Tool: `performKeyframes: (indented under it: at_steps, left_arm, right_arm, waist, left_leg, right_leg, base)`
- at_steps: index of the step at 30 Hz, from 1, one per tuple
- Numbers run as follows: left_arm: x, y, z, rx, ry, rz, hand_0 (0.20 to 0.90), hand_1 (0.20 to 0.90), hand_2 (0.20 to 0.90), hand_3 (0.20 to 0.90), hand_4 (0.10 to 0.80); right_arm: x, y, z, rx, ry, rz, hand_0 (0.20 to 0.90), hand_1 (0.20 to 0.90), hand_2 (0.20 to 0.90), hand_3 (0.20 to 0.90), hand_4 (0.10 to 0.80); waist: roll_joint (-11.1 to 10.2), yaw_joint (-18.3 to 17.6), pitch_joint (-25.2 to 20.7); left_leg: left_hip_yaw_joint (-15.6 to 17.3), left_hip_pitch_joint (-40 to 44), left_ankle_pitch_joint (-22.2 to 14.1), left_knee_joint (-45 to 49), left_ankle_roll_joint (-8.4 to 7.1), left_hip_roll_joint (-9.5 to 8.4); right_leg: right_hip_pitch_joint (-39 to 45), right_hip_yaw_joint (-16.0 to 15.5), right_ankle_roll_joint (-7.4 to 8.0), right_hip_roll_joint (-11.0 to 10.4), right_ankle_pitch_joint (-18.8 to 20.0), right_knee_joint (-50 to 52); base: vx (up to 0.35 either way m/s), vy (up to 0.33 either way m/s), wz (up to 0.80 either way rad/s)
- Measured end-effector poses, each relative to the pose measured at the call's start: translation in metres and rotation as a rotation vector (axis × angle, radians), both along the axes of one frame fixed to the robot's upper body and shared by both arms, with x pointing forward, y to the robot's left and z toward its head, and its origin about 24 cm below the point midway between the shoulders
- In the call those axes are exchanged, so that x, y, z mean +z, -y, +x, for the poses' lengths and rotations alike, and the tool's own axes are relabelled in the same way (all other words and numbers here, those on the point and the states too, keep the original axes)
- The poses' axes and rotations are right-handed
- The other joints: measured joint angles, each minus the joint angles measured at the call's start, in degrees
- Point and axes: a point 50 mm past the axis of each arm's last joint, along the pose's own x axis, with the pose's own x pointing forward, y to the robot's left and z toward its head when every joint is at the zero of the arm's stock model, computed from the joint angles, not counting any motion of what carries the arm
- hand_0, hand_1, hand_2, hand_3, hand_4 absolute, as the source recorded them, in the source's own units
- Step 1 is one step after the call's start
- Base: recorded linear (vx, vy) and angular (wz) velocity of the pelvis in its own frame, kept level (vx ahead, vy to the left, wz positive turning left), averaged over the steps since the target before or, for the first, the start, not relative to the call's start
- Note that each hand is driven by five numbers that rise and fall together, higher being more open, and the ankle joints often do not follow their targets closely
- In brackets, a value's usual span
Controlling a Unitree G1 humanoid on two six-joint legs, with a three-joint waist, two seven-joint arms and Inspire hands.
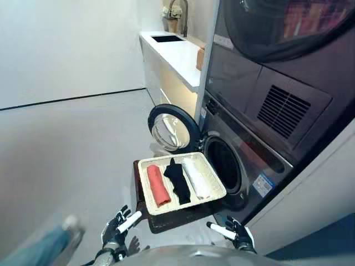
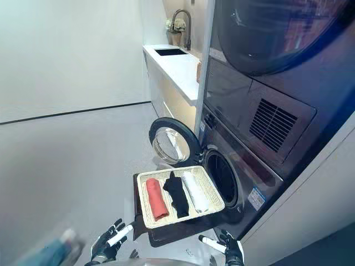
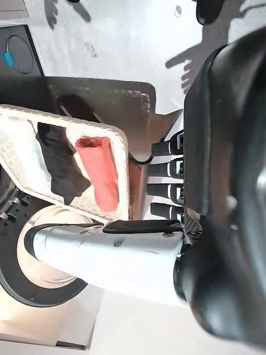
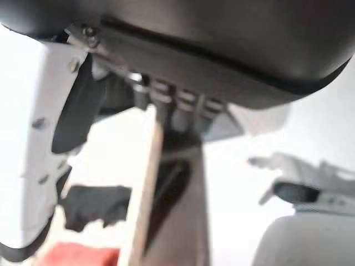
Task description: Pick up the clothes and place them into the washing machine
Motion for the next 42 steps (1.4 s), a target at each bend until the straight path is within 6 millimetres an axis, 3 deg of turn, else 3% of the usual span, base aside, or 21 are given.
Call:
performKeyframes:
  at_steps: [42]
  left_arm:
    - [-0.0005, -0.0007, -0.0002, 0.028, 0.000, -0.016, 0.900, 0.900, 0.900, 0.900, 0.800]
  right_arm:
    - [-0.0002, 0.0004, -0.0006, 0.000, -0.003, -0.001, 0.900, 0.900, 0.900, 0.900, 0.800]
  waist:
    - [-0.3, 0.1, 0.3]
  left_leg:
    - [-1.3, -1.1, 0.5, 0.1, 0.12, 0.37]
  right_leg:
    - [-0.2, -1.1, -0.09, 0.3, -0.1, 0.0]
  base:
    - [-0.006, -0.012, 0.02]
